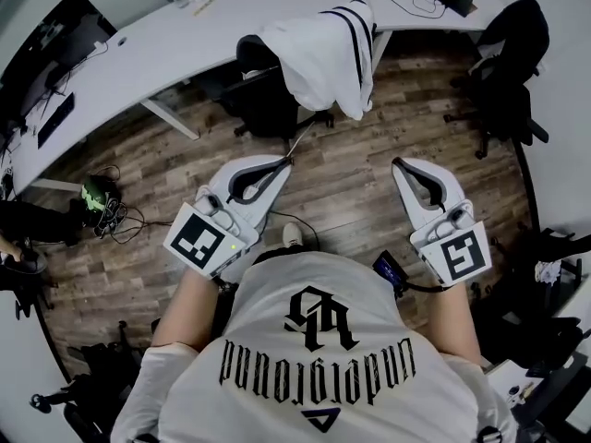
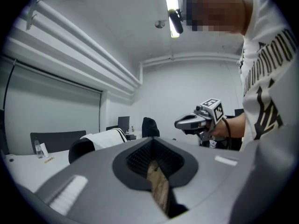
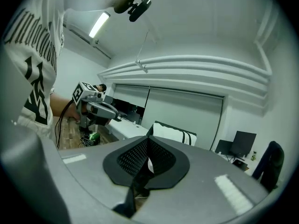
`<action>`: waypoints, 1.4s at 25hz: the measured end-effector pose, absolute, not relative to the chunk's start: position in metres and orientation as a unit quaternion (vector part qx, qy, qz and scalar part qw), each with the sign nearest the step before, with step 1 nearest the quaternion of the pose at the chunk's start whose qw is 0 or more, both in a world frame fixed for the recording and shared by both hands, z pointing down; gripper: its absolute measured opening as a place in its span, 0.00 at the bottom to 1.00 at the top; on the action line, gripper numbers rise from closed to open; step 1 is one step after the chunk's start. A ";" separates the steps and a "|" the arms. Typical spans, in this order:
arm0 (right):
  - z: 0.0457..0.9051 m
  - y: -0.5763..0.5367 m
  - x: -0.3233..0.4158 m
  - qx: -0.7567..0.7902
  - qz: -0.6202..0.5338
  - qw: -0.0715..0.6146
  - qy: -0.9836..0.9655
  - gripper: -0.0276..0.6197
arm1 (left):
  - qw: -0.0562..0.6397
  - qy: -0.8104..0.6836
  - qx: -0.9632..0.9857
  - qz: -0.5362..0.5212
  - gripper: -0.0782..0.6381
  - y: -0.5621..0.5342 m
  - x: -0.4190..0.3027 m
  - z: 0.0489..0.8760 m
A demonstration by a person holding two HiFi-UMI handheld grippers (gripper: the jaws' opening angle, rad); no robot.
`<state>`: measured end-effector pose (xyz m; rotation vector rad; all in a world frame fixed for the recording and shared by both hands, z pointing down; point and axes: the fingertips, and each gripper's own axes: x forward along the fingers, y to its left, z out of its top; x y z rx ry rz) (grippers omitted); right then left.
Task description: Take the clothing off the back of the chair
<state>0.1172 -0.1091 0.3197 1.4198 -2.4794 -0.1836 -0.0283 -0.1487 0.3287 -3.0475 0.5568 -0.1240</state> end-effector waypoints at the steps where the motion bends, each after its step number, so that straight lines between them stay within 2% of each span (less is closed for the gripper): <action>1: 0.318 -0.117 0.113 0.493 -0.065 0.140 -0.856 0.05 | 0.013 0.174 -0.984 -0.046 0.18 -0.154 -0.030 0.328; 5: 0.312 -0.146 0.096 0.499 -0.071 0.141 -0.852 0.05 | 0.024 0.166 -0.985 -0.047 0.18 -0.187 -0.046 0.325; 14: 0.315 -0.193 0.080 0.498 -0.069 0.150 -0.851 0.05 | -0.007 0.162 -0.985 -0.052 0.18 -0.242 -0.053 0.326; 21: 0.319 -0.234 0.103 0.481 -0.068 0.148 -0.861 0.05 | 0.028 0.173 -0.983 -0.057 0.19 -0.283 -0.035 0.333; 26: 0.324 -0.276 0.119 0.458 -0.065 0.150 -0.874 0.05 | -0.002 0.199 -0.976 -0.089 0.27 -0.311 -0.021 0.336; 32: 0.324 -0.328 0.139 0.419 -0.060 0.153 -0.893 0.05 | 0.014 0.223 -0.967 -0.120 0.44 -0.356 -0.003 0.341; 35: 0.327 -0.353 0.149 0.395 -0.059 0.164 -0.902 0.12 | 0.031 0.230 -0.961 -0.147 0.53 -0.371 0.008 0.345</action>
